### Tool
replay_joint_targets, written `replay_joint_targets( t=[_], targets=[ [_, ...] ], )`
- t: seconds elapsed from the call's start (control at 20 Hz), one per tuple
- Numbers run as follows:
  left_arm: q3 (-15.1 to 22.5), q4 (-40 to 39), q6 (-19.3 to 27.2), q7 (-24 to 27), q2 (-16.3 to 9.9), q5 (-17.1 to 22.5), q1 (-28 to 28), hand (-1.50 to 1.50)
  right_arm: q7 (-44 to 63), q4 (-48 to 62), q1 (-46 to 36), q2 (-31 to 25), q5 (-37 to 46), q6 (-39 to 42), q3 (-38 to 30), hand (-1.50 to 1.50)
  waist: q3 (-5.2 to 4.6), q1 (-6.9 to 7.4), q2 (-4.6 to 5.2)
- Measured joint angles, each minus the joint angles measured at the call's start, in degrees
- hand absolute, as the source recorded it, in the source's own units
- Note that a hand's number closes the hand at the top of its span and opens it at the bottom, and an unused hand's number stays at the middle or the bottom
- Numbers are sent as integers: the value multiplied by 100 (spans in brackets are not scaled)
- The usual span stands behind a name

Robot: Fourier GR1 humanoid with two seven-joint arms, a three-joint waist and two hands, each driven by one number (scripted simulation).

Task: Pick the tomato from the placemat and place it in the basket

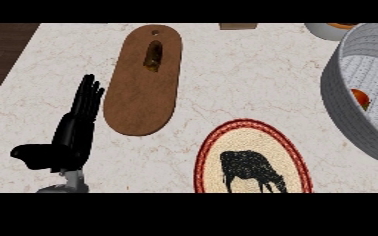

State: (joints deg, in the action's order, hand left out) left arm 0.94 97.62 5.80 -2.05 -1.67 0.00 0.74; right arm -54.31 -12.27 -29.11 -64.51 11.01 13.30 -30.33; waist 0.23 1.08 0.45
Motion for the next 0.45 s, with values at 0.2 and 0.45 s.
replay_joint_targets(
  t=[0.2,0.45],
  targets=[
    [-50,-69,-33,10,-32,36,90,0,233,189,15,-326,-238,410,-207,-150,8,-20,7],
    [-20,-69,-2,91,29,21,-6,0,346,198,192,-585,-408,829,-319,-150,23,-47,1]
  ],
)
